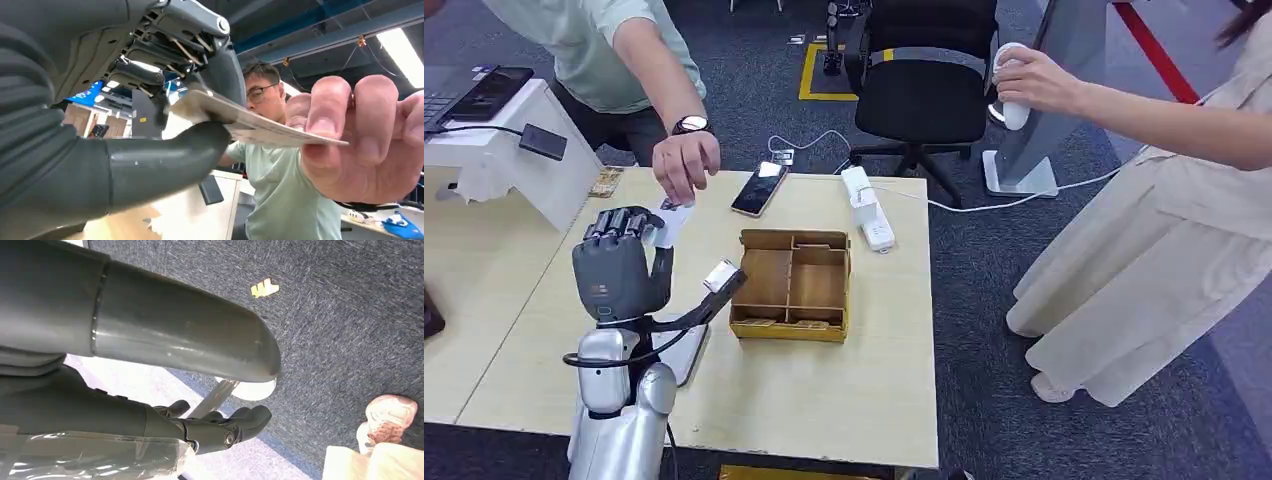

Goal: Pass the card to the sensor for recognition and then transmit it.

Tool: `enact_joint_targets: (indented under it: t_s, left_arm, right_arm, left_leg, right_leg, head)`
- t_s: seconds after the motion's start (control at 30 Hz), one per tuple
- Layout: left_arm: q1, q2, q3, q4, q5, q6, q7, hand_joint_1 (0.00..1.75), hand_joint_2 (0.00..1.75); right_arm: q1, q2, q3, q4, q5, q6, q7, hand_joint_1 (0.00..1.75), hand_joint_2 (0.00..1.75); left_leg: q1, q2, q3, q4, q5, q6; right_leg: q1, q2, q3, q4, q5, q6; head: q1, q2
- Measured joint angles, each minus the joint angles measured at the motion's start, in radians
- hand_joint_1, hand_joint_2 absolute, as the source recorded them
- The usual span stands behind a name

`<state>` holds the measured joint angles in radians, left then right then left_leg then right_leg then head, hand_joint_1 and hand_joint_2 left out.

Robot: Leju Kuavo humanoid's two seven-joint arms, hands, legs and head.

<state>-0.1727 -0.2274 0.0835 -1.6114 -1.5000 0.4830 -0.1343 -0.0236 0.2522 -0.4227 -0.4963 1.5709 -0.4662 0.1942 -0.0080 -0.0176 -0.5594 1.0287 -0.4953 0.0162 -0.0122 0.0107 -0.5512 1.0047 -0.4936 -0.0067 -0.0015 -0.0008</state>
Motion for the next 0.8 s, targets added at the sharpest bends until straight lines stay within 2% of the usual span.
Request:
enact_joint_targets:
  t_s: [0.5,0.8]
  left_arm:
    - [0.000,0.000,0.000,0.000,0.002,-0.002,-0.002,1.75,1.75]
    - [0.001,0.000,0.000,0.002,0.011,-0.028,-0.003,1.75,1.75]
  right_arm:
    - [0.000,0.000,0.000,0.000,0.000,0.000,0.000,0.00,0.00]
    - [0.000,0.000,0.000,0.000,0.000,0.001,0.001,0.00,0.00]
  left_leg:
    - [0.000,0.000,0.000,0.000,0.000,0.000]
    - [0.000,0.000,0.000,0.000,0.000,0.000]
  right_leg:
    - [0.000,0.000,0.000,0.000,0.000,0.000]
    - [0.000,0.000,0.000,0.000,0.000,0.000]
  head:
    - [0.000,0.000]
    - [0.000,0.000]
